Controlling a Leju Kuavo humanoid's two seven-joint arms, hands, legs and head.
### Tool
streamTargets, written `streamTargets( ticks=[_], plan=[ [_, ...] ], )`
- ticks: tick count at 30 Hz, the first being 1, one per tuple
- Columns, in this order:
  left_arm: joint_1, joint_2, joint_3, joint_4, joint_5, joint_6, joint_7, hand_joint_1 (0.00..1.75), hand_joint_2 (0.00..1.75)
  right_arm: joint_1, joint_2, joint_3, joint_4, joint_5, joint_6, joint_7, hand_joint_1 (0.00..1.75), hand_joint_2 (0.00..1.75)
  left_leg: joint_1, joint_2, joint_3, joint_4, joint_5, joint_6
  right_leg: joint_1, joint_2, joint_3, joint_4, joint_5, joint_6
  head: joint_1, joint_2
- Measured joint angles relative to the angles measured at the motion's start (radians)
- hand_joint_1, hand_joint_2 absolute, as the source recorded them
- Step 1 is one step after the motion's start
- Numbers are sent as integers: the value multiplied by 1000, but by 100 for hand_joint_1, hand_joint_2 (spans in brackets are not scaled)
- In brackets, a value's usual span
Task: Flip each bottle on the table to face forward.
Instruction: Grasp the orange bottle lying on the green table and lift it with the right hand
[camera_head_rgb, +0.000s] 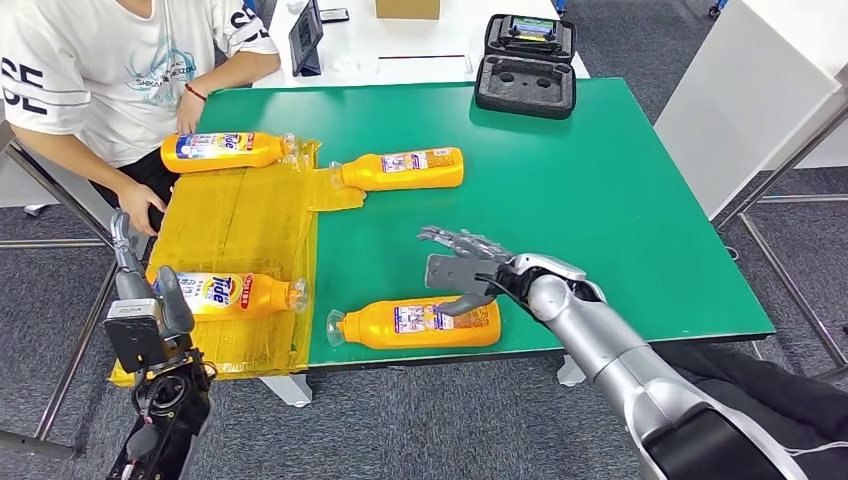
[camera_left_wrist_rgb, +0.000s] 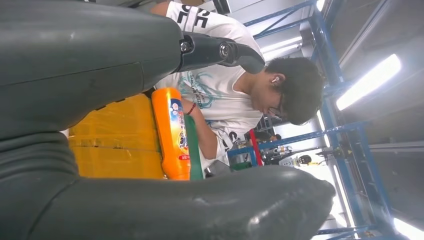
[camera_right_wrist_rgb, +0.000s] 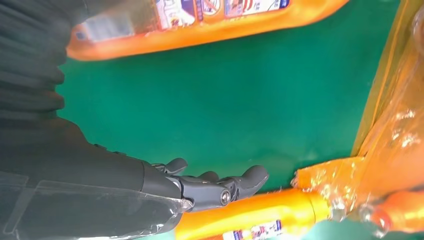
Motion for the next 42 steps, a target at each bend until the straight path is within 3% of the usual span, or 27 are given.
streamTargets(
  ticks=[21, 42],
  plan=[
    [41, -9, 29, 12, 20, 0, 0, 0, 0, -101, 73, 174, 151, -7, 76, -61, 0, 175, 0, 0, 0, 0, 0, 0, 0, 0, 0, 0, 0, 0, 0, 0],
    [63, -8, 39, 19, 28, 0, 0, 0, 0, -146, 97, 282, 228, 32, 76, -64, 0, 175, 0, 0, 0, 0, 0, 0, 0, 0, 0, 0, 0, 0, 0, 0]
  ],
)
